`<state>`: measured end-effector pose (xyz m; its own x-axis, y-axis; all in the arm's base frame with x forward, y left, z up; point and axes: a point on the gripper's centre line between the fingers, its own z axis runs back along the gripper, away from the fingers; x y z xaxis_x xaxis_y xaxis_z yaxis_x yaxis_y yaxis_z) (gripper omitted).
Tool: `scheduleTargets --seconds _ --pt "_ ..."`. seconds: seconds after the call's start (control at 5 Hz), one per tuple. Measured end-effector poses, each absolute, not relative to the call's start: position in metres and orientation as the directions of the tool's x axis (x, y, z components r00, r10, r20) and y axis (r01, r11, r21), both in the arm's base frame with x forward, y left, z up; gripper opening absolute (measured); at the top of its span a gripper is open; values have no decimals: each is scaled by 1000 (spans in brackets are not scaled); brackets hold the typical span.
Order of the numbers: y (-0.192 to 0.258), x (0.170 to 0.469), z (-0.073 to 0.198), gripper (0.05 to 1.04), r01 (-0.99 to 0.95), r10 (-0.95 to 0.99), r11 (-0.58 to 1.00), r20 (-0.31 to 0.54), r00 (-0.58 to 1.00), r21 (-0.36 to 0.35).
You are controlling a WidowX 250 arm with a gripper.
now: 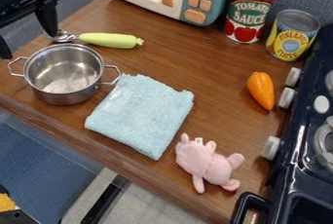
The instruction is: Move the carrot to the upper left side of the table
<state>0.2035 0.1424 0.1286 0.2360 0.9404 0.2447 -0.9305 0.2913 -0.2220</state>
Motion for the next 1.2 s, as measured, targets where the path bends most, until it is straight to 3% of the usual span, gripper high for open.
scheduleTargets --seconds 0.2,0.6,0.8,1.2 --pt "140 203 125 1001 -932 943 289 230 239 -218" --pt "84 224 132 1001 -858 897 440 170 408 -265" --pt "32 244 135 1001 -767 829 557 167 533 -317" --pt "-46 316 131 1001 -658 730 680 213 650 -324"
